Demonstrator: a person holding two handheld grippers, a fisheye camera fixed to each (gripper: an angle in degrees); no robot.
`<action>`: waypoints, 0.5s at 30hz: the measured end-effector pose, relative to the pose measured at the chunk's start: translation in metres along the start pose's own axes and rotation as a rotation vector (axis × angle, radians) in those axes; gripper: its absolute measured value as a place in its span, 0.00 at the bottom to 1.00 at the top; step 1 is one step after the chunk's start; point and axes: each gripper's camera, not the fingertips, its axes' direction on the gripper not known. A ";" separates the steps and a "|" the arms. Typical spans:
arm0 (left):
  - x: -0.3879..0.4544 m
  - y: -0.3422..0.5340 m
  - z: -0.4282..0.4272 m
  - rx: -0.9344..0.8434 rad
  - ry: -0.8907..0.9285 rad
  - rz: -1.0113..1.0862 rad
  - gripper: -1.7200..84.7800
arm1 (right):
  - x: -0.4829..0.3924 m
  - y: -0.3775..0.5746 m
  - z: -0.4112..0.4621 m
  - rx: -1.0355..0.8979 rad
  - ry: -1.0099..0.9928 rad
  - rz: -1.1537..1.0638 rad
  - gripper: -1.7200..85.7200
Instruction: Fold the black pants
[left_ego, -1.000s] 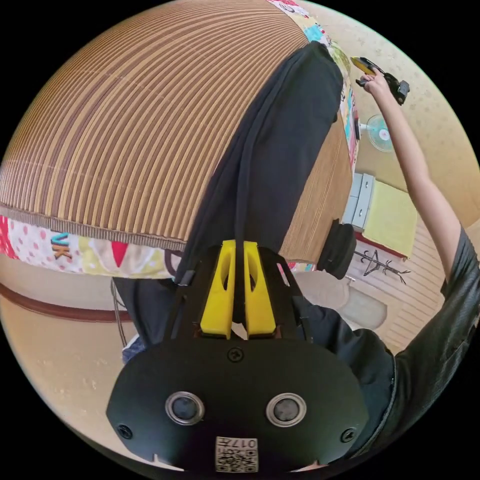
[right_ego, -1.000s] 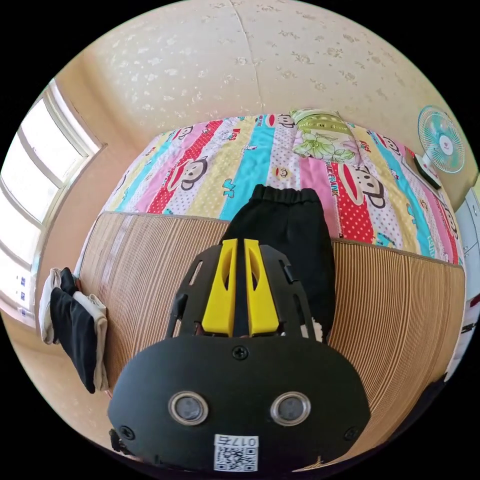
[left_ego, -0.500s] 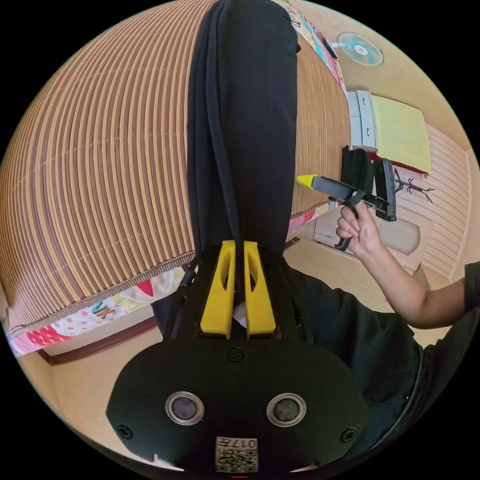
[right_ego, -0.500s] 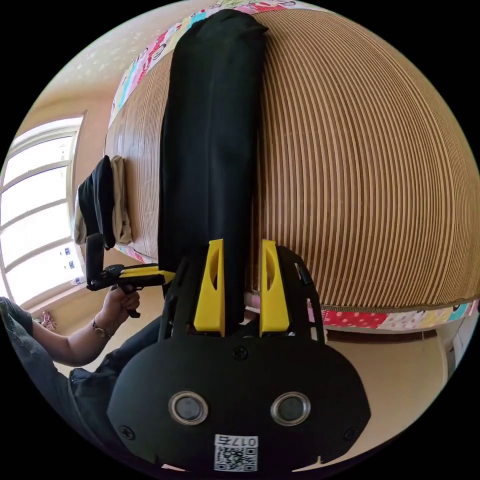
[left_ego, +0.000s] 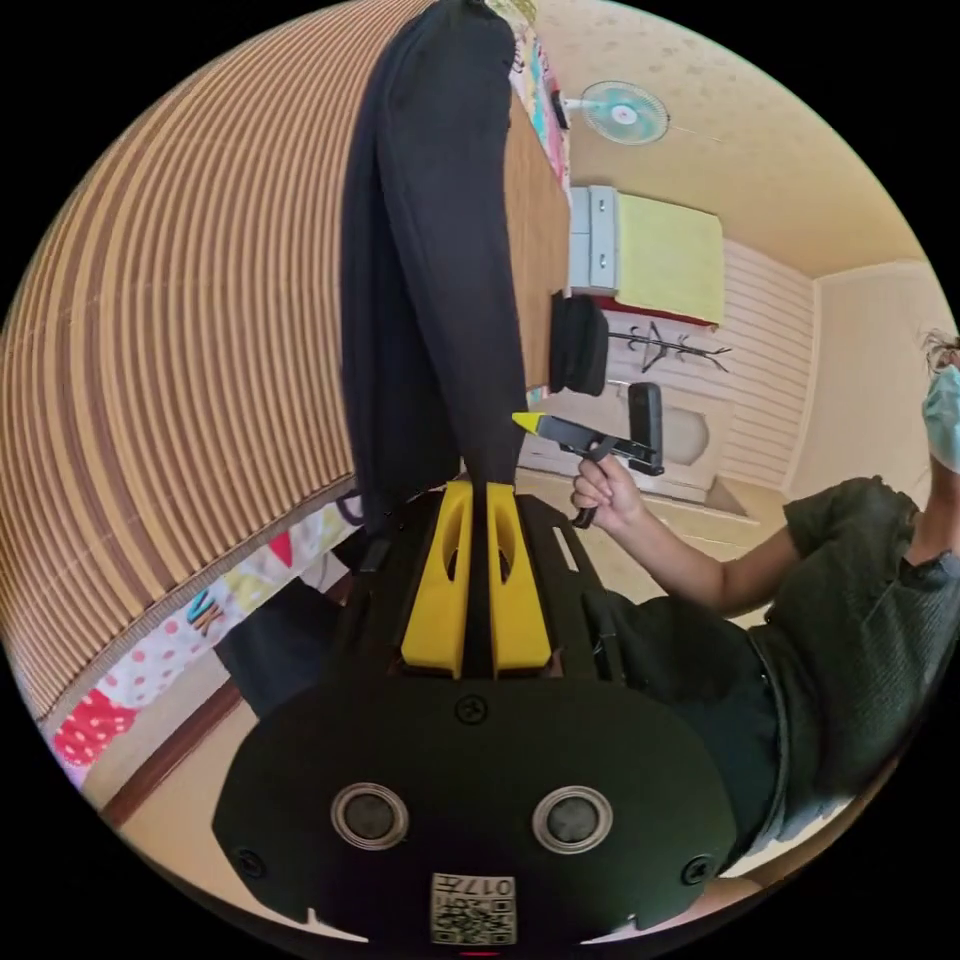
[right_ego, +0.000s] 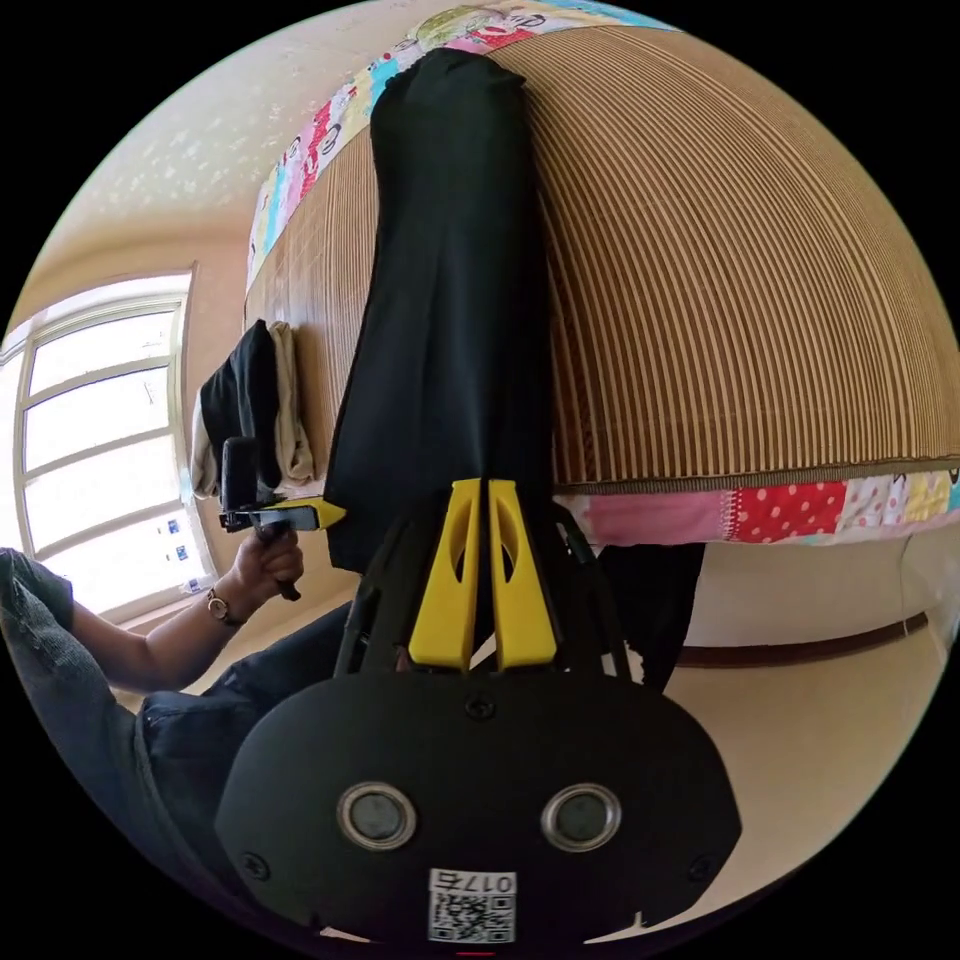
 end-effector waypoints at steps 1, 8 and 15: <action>-0.009 0.002 0.008 -0.027 -0.045 -0.035 0.03 | 0.004 -0.001 0.005 -0.006 0.009 0.000 0.05; -0.018 0.009 -0.003 0.054 -0.251 -0.118 0.11 | 0.052 -0.020 -0.010 -0.053 0.060 -0.032 0.10; -0.032 -0.062 -0.055 0.231 -0.148 -0.059 0.19 | 0.128 -0.106 -0.055 0.035 -0.208 -0.058 0.15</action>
